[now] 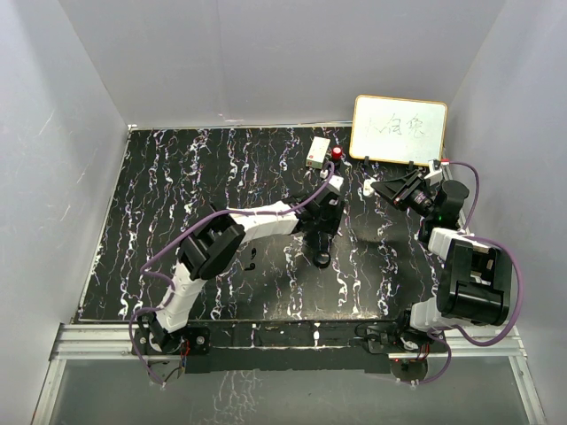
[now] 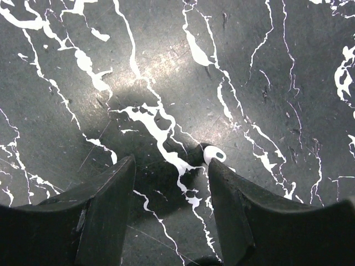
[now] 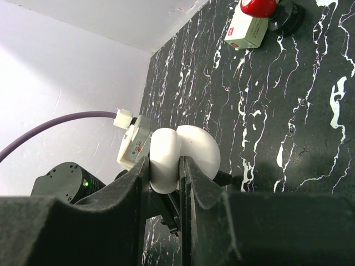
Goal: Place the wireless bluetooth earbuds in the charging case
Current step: Pick up the earbud from the center of the board.
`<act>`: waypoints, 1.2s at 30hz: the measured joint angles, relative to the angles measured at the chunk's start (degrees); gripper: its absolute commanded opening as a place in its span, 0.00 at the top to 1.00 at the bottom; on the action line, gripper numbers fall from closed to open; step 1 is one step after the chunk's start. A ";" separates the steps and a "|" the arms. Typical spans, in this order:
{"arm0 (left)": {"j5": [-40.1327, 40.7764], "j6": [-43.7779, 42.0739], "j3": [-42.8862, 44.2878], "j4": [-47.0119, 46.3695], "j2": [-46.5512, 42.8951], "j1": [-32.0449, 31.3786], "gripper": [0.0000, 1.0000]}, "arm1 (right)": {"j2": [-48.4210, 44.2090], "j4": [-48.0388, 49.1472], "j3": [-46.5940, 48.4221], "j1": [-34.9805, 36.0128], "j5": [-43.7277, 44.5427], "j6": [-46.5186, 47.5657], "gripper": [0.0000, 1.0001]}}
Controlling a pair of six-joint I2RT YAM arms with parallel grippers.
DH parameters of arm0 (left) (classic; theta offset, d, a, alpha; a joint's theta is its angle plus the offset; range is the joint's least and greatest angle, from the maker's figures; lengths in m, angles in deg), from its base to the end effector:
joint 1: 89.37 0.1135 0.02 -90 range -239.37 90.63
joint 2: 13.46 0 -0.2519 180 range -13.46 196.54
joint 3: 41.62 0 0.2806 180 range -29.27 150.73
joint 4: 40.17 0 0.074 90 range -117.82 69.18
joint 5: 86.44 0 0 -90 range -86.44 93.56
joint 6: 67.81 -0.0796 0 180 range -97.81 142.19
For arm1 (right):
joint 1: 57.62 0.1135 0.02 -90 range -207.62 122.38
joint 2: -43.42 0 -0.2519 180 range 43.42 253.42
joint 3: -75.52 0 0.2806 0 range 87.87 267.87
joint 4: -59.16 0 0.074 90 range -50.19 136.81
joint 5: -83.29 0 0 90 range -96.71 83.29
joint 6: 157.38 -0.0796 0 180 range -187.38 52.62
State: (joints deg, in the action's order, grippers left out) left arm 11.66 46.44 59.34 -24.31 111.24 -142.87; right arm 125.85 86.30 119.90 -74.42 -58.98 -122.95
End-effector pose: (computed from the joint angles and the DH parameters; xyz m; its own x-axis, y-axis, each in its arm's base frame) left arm 0.3290 -0.4258 0.1102 -0.6460 0.1895 -0.7394 0.5110 0.8269 -0.2346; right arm 0.3325 -0.0346 0.1670 -0.5698 0.6993 -0.4317 -0.1709 0.4130 0.8945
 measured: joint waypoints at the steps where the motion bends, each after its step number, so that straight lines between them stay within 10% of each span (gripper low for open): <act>1: 0.02 -0.04 0.26 0.02 0.17 0.00 0.47 | 0.00 0.02 0.00 0.00 0.00 0.00 1.00; 36: -7.15 14.80 6.29 7.65 0.55 1.09 0.42 | -0.02 1.07 0.00 -1.68 -0.02 -0.94 1.00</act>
State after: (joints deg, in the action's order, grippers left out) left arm 4.51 61.24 65.64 -16.66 111.79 -141.77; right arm 125.83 87.37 119.90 -76.10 -59.01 -123.89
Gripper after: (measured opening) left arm 0.588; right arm 0.219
